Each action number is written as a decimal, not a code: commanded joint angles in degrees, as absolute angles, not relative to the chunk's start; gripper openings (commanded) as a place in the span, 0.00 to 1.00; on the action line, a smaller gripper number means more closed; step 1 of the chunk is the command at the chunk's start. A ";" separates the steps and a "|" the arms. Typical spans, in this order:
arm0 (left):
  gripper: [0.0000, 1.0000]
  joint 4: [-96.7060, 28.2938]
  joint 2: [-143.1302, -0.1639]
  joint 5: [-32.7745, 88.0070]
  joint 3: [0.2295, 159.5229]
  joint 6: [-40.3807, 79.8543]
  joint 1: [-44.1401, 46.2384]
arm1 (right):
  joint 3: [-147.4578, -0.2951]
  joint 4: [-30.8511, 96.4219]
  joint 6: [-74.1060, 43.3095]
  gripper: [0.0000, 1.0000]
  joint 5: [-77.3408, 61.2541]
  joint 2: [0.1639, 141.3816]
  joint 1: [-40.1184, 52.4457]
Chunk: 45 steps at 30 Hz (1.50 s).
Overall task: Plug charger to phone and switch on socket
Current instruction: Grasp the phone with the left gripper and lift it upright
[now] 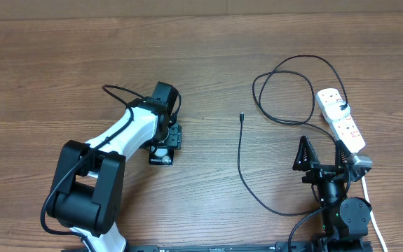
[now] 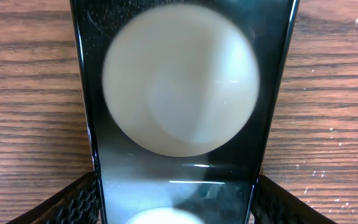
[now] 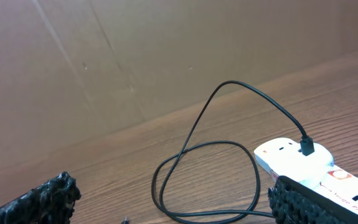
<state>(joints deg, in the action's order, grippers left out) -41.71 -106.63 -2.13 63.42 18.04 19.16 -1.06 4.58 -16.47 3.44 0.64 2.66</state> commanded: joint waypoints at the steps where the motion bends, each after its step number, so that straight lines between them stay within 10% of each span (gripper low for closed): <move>1: 0.56 -42.44 -108.51 2.76 61.84 18.41 19.14 | -0.45 4.38 -16.08 1.00 3.95 0.38 2.46; 45: 0.49 -34.98 -108.49 60.42 64.66 13.80 19.09 | -0.45 4.38 -16.08 1.00 3.95 0.38 2.46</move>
<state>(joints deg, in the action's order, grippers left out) -36.27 -107.92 49.89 64.75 14.74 19.05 -1.04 4.56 -16.45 3.42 0.64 2.66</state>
